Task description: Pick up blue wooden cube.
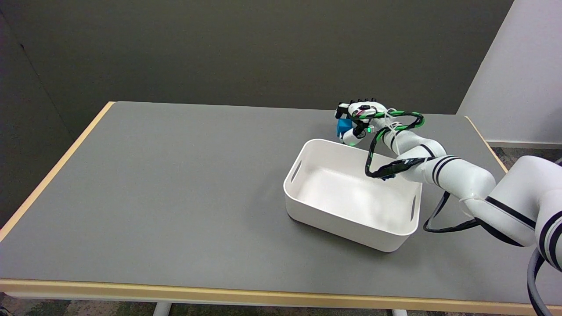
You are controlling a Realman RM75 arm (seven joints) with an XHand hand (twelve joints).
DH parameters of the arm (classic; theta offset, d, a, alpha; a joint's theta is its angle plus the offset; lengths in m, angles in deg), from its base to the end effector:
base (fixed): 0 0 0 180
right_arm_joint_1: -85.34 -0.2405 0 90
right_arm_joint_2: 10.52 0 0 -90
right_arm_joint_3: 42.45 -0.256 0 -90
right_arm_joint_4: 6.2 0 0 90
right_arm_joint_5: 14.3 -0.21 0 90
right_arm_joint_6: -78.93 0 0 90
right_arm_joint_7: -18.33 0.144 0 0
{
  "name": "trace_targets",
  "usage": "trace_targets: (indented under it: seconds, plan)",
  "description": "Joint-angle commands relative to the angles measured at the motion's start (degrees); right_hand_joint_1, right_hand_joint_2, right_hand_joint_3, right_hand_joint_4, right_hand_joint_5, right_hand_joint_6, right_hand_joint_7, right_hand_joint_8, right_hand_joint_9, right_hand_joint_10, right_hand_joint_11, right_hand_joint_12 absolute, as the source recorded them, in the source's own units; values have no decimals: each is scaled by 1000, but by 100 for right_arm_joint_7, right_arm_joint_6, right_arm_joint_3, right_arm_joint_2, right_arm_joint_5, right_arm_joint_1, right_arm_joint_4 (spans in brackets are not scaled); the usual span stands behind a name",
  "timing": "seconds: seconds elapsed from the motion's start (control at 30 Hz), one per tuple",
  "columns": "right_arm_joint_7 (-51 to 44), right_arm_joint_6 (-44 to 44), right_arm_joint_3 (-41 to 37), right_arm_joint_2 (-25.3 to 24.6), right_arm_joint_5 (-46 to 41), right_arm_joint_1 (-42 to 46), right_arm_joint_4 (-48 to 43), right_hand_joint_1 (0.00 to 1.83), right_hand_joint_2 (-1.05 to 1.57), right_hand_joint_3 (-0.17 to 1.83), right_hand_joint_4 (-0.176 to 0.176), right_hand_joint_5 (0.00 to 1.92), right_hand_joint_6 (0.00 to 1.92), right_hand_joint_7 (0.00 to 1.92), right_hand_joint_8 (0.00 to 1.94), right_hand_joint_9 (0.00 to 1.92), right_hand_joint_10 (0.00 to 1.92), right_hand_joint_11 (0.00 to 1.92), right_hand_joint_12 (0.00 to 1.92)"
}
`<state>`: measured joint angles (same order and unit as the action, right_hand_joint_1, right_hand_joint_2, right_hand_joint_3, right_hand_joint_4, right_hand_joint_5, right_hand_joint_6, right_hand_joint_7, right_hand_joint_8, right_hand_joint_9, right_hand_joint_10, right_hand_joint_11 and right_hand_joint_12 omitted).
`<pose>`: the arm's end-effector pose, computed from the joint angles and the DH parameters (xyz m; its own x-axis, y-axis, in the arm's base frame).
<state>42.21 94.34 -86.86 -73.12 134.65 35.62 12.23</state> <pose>-0.2707 -0.4942 0.4284 0.9770 -0.2106 0.0323 -0.0012 0.1463 0.9892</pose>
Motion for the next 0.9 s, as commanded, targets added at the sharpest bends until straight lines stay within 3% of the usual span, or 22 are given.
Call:
trace_targets:
  seconds: [0.03,0.2,0.27,0.3,0.37,0.57,0.7,0.73,0.77,0.8,0.9]
  plan:
    - [-5,205,-20,27,9,39,18,876,824,925,134,273,933,579,746,492,956,327,1388]
    - [-5,222,-19,42,9,61,17,932,850,883,148,292,1111,632,903,566,1105,432,1481]
    - [-5,256,-19,43,9,69,11,1186,1042,458,147,318,1155,678,1295,601,1139,460,1524]
    - [-5,284,-19,43,9,78,2,1268,1156,237,102,350,1268,708,1461,627,1153,488,1540]
    - [-5,287,-19,43,9,85,1,1127,1272,119,-96,451,1699,751,1425,684,1165,566,1539]
    - [-13,396,-94,58,9,118,-29,1127,1209,181,-39,548,1618,785,1393,735,1205,480,1695]
    - [-13,474,-292,83,9,173,-30,1127,1152,301,-30,563,1605,779,1458,739,1263,489,1780]
    - [-13,510,-357,102,9,193,-17,1132,1149,314,-51,571,1600,761,1484,738,1287,494,1805]
    - [-13,547,-420,121,9,206,-7,1151,1162,306,-135,597,1586,695,1548,736,1326,472,1831]
    - [-13,563,-446,123,9,220,1,1159,1162,317,-176,609,1582,662,1585,729,1357,459,1849]
    - [-13,681,-607,177,1,269,33,1157,1134,381,-176,611,1592,657,1608,714,1427,441,1897]
